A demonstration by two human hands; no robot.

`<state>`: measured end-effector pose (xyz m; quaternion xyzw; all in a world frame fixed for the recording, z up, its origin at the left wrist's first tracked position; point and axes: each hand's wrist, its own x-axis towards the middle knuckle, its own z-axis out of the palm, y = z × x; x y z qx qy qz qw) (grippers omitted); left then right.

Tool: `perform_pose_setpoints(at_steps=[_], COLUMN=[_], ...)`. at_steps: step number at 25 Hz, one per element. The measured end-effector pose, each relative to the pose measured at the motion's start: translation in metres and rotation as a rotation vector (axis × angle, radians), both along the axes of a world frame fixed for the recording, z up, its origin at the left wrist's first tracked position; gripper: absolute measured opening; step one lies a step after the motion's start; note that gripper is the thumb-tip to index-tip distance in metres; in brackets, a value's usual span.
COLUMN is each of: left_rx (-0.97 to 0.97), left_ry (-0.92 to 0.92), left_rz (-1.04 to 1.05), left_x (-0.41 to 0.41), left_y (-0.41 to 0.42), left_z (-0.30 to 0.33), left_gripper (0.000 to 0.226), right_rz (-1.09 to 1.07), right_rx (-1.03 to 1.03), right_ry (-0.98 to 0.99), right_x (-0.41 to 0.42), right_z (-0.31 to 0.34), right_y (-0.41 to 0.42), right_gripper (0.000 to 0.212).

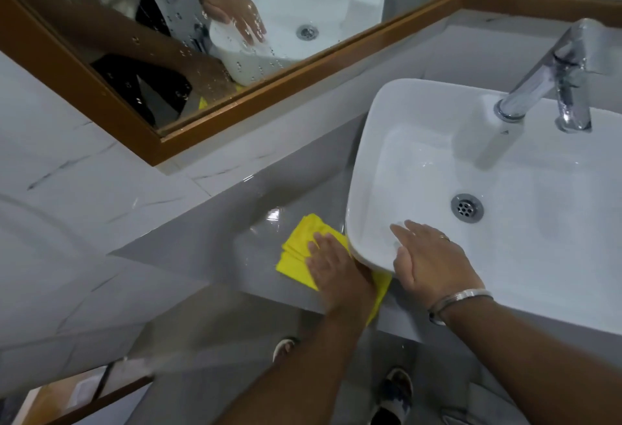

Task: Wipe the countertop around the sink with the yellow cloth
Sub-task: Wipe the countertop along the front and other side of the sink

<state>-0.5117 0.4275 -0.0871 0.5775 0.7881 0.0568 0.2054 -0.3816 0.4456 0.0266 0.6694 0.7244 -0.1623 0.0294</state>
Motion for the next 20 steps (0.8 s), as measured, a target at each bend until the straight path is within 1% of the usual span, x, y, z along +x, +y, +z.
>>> perform_pose_setpoints(at_steps=[2, 4, 5, 6, 8, 9, 11, 13, 14, 16, 17, 18, 19, 20], left_rx=[-0.101, -0.128, -0.092, -0.039, -0.055, -0.081, -0.12, -0.207, -0.275, -0.341, -0.332, -0.293, -0.21, -0.114], left_ry=[-0.085, -0.046, -0.003, 0.044, 0.062, 0.082, 0.128, 0.139, 0.131, 0.135, 0.147, 0.172, 0.208, 0.235], left_rz=[-0.103, -0.182, -0.135, -0.015, 0.232, 0.299, 0.325, 0.244, 0.169, -0.007, -0.094, -0.19, -0.284, -0.373], left_x=[0.008, -0.038, -0.069, -0.103, -0.168, -0.187, -0.187, -0.154, -0.135, -0.116, -0.119, -0.131, -0.15, -0.17], left_y=[-0.006, -0.011, -0.007, 0.002, 0.013, 0.016, 0.02, 0.021, 0.019, 0.009, 0.004, -0.002, -0.007, -0.011], left_z=[0.005, -0.003, -0.007, -0.008, 0.0, 0.007, 0.016, 0.025, 0.029, 0.037, 0.039, 0.042, 0.044, 0.047], left_gripper=[0.074, 0.077, 0.081, 0.084, 0.081, 0.079, 0.081, 0.082, 0.081, 0.076, 0.074, 0.072, 0.071, 0.073], right_rz=[-0.022, -0.029, -0.026, -0.021, -0.019, -0.022, -0.016, -0.008, -0.004, -0.005, -0.017, -0.018, 0.009, 0.087], right_rx=[0.005, 0.021, 0.023, 0.024, 0.031, 0.039, 0.045, 0.037, 0.035, 0.046, 0.072, 0.148, 0.263, 0.405], right_ry=[0.015, 0.027, 0.028, 0.026, 0.022, 0.021, 0.009, 0.003, 0.004, -0.006, -0.039, -0.087, -0.112, -0.072], right_x=[0.0, 0.0, 0.0, 0.0, -0.001, -0.001, 0.0, 0.0, 0.0, -0.002, -0.002, -0.004, -0.011, -0.022], right_z=[0.0, 0.001, 0.002, 0.003, 0.003, 0.002, 0.002, 0.004, 0.005, 0.008, 0.012, 0.016, 0.019, 0.018], right_y=[-0.001, -0.002, -0.002, -0.003, -0.004, -0.003, -0.003, -0.006, -0.007, -0.007, -0.008, -0.011, -0.014, -0.018], right_gripper=[0.066, 0.066, 0.065, 0.065, 0.065, 0.065, 0.064, 0.064, 0.064, 0.064, 0.062, 0.058, 0.054, 0.05])
